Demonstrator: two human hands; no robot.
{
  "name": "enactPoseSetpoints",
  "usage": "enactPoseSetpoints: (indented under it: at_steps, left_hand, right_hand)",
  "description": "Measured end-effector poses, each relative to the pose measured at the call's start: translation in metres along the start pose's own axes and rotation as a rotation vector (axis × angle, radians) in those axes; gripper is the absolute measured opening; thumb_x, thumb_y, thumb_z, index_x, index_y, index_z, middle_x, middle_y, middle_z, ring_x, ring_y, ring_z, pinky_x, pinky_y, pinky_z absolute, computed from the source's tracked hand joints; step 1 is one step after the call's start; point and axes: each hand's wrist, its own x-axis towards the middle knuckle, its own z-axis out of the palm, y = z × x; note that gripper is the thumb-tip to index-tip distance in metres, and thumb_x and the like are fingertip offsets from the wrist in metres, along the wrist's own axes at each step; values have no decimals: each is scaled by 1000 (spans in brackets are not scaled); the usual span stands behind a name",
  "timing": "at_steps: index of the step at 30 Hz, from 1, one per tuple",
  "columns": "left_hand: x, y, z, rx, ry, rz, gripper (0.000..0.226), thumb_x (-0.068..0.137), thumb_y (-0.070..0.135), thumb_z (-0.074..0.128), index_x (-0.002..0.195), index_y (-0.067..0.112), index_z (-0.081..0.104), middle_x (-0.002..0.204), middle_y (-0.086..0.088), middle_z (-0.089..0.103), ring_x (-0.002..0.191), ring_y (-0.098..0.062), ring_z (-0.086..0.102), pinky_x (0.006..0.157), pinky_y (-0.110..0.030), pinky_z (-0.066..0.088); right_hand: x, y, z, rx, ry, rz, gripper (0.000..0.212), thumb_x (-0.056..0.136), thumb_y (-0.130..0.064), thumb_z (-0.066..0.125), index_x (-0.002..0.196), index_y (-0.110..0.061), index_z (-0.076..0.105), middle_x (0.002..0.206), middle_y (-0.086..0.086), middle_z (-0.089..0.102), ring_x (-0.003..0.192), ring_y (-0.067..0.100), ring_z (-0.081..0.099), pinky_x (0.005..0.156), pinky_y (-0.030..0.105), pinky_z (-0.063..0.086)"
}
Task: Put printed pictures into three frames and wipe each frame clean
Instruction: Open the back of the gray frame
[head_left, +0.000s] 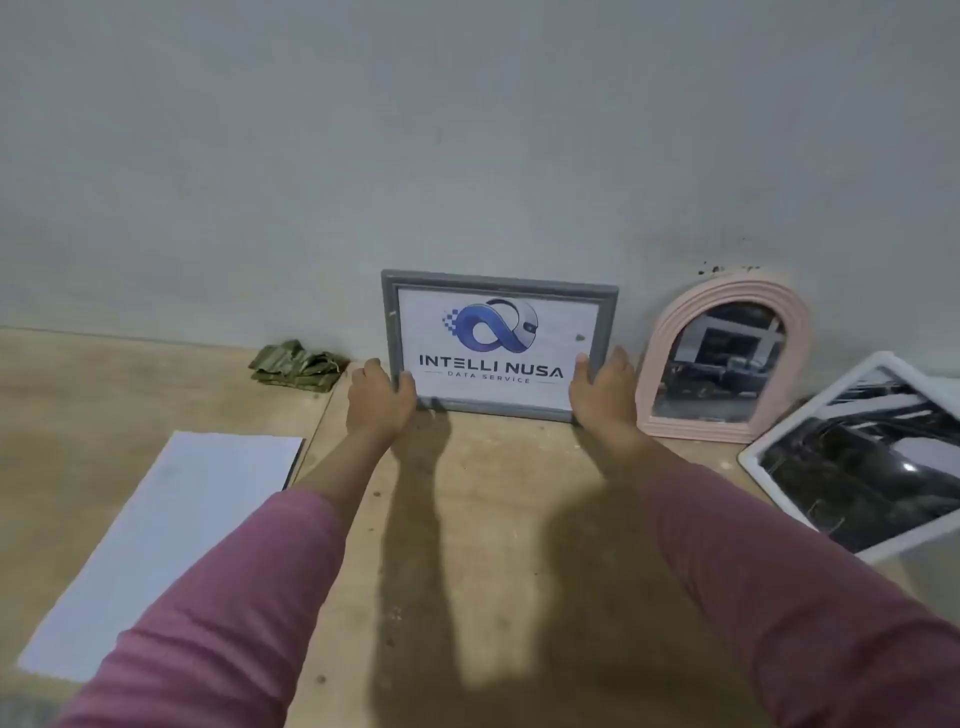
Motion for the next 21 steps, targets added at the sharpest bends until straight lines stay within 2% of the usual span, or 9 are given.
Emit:
enactPoseSetpoints:
  at_steps: [6,10,12,14,15,17,19,21]
  left_hand:
    - [45,-17,17,-97,-72,-62,60,99,25,43,145,-6,23,149,-23,32,137,-36,33,110,-39,29]
    - [67,-22,25,-153,-62,-95,48,101,17,38,145,0,28,142,-20,45,131,-34,43,104,-36,34]
    - [76,-23,30,-128,-73,-97,39,101,15,36,138,3,38,132,-20,54,120,-35,51,93,-36,40]
    - [81,-24,34,-105,-79,-98,28,101,12,35,124,3,46,118,-19,60,104,-35,56,78,-33,40]
    - [83,-23,36,-102,-76,-104,23,100,10,34,117,3,48,111,-18,61,95,-33,55,74,-33,38]
    - [85,-22,38,-105,-62,-114,15,98,6,35,105,6,48,99,-14,58,86,-28,51,70,-32,36]
    - [83,-20,35,-99,-49,-99,12,97,4,36,100,9,46,93,-9,53,84,-26,49,70,-31,36]
    - [81,-19,31,-96,-41,-78,14,97,5,37,105,6,49,94,-7,52,84,-25,47,71,-32,37]
  right_hand:
    - [22,18,24,100,144,111,51,101,-30,33,144,-2,29,144,20,39,134,36,35,110,40,28]
    - [36,27,32,128,167,110,45,102,-24,27,144,-7,32,144,15,43,133,33,37,111,39,29]
    - [41,29,35,118,173,100,42,102,-22,26,140,-9,37,133,14,52,123,32,47,105,36,35]
    - [42,30,38,69,185,72,36,102,-20,26,130,-6,45,111,10,61,103,27,57,89,30,41]
    - [43,31,39,32,198,59,33,102,-19,27,122,-4,48,93,5,60,87,21,57,78,28,42]
    - [46,34,41,-16,210,51,24,102,-18,27,103,-4,47,67,-6,42,64,14,44,59,24,33]
    - [46,34,41,-27,198,55,18,102,-18,27,93,-10,40,63,-6,33,60,14,38,56,25,29]
    - [44,32,38,-12,209,24,17,102,-17,27,90,-11,38,62,-5,34,56,11,36,57,27,29]
